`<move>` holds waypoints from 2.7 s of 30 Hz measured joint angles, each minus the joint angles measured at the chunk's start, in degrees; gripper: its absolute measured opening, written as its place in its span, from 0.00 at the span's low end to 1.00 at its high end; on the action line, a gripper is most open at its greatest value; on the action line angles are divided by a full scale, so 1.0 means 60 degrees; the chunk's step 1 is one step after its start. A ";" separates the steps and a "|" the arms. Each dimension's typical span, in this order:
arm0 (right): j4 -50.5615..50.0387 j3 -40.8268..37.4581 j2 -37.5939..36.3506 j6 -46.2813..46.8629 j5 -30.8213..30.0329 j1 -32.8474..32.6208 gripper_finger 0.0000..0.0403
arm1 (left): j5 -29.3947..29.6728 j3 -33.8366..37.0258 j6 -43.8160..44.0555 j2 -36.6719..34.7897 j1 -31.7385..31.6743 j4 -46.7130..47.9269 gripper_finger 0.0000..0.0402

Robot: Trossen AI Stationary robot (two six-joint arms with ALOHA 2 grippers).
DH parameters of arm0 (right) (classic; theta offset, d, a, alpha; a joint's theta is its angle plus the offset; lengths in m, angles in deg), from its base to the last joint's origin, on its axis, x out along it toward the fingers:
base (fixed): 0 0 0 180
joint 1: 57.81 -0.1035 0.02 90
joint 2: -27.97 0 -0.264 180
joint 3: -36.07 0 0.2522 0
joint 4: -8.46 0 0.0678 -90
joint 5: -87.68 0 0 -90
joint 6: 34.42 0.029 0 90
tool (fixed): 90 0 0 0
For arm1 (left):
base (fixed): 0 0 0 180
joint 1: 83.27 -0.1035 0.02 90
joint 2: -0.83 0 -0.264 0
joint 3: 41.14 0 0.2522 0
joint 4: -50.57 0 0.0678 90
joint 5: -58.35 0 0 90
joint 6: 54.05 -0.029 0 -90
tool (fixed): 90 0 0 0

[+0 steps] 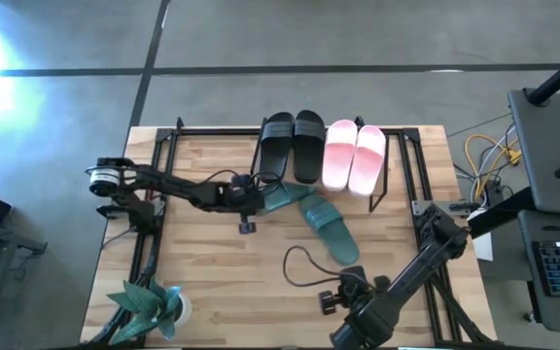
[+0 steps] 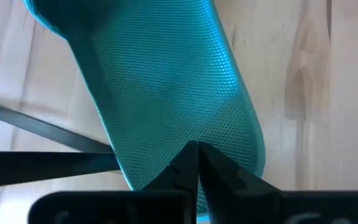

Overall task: Pick and place slides into the shelf
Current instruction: Put the green slipper under the shelf

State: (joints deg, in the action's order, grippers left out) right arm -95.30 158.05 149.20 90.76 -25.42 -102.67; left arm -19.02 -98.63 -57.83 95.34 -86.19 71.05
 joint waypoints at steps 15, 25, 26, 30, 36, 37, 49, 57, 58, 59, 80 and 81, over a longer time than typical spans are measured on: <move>0.0078 -0.1970 -0.0032 -0.0335 0.0418 0.0847 0.03 | -0.1746 -0.0079 0.1078 -0.0331 0.0810 -0.1082 0.00; 0.3445 -0.4515 -0.0656 -0.2376 0.1135 0.1725 0.03 | -0.1517 -0.0023 0.1342 -0.0329 0.1239 -0.0878 0.00; 0.3705 -0.4696 -0.0724 -0.2496 0.1140 0.1769 0.03 | -0.1518 -0.0017 0.1344 -0.0329 0.1300 -0.0874 0.00; 0.4013 -0.4845 -0.0750 -0.3290 0.1153 0.2009 0.03 | -0.1526 -0.0007 0.1570 -0.0333 0.1530 -0.0864 0.00; 0.4486 -0.4531 -0.0681 -0.4346 0.0094 0.2426 0.03 | -0.1540 -0.0031 0.1603 -0.0336 0.1854 -0.0874 0.00; 0.4700 -0.4528 -0.0678 -0.4517 -0.0223 0.2514 0.03 | -0.1541 -0.0039 0.1621 -0.0336 0.1892 -0.0870 0.00; 0.4128 -0.3299 -0.1079 -0.5455 -0.1611 0.2710 0.03 | -0.0682 -0.0066 0.1774 -0.0452 0.1943 -0.0877 0.00; 0.0758 -0.3081 -0.1702 -0.2381 -0.1173 0.1959 0.03 | -0.0328 -0.0088 0.1629 -0.1373 0.1936 -0.1147 0.00; 0.0990 -0.3318 -0.1730 -0.2387 -0.0903 0.1984 0.03 | -0.0292 -0.0091 0.1553 -0.1510 0.1936 -0.1121 0.00; 0.1320 -0.3529 -0.1730 -0.2487 -0.0714 0.2030 0.03 | -0.0275 -0.0091 0.1539 -0.1633 0.1934 -0.1095 0.00; 0.6282 -0.5740 -0.1647 -0.6321 -0.1194 0.4807 0.03 | -0.0257 0.0062 0.2095 -0.5838 0.2317 0.2143 0.00; 0.6534 -0.5763 -0.1605 -0.6490 -0.1159 0.4854 0.03 | -0.0248 0.0075 0.2104 -0.5965 0.2318 0.2161 0.00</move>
State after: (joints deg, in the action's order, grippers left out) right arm -56.10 123.48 139.57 51.82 -32.37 -73.55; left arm -20.51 -98.18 -45.21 59.55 -72.29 84.01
